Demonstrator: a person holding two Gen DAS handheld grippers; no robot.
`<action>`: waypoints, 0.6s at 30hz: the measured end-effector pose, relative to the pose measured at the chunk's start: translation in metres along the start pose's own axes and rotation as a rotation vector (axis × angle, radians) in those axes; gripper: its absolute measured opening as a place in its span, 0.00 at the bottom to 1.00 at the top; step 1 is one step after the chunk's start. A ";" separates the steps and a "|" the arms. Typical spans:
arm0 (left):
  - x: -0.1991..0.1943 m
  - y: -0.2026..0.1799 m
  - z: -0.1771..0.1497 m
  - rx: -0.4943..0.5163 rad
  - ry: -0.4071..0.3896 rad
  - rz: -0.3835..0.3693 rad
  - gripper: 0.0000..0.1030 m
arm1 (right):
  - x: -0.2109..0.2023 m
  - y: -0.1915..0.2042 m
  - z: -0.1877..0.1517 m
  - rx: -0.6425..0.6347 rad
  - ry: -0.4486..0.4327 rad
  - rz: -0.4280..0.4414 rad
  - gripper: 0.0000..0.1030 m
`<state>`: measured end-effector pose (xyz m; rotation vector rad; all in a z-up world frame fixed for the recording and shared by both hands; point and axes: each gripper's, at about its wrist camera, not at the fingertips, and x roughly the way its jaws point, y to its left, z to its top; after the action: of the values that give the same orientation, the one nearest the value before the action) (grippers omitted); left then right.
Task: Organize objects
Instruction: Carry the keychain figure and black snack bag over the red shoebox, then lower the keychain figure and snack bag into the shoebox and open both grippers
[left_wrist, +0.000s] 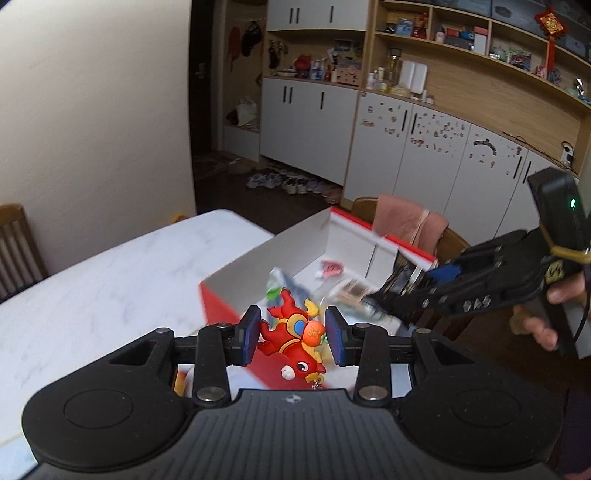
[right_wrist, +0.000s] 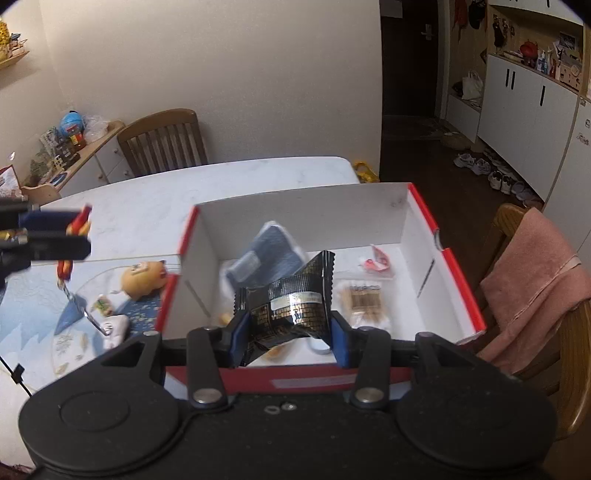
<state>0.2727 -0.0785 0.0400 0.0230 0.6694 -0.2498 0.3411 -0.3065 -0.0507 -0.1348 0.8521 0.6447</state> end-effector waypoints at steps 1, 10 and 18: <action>0.006 -0.003 0.007 0.008 -0.002 0.001 0.36 | 0.003 -0.004 0.001 0.000 0.003 -0.003 0.43; 0.074 -0.019 0.065 0.004 0.026 -0.010 0.36 | 0.041 -0.026 0.006 -0.029 0.068 -0.002 0.43; 0.143 -0.035 0.082 0.037 0.092 0.015 0.36 | 0.073 -0.034 0.009 -0.055 0.144 0.018 0.43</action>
<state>0.4221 -0.1521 0.0183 0.0756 0.7556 -0.2476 0.4021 -0.2959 -0.1033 -0.2257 0.9750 0.6812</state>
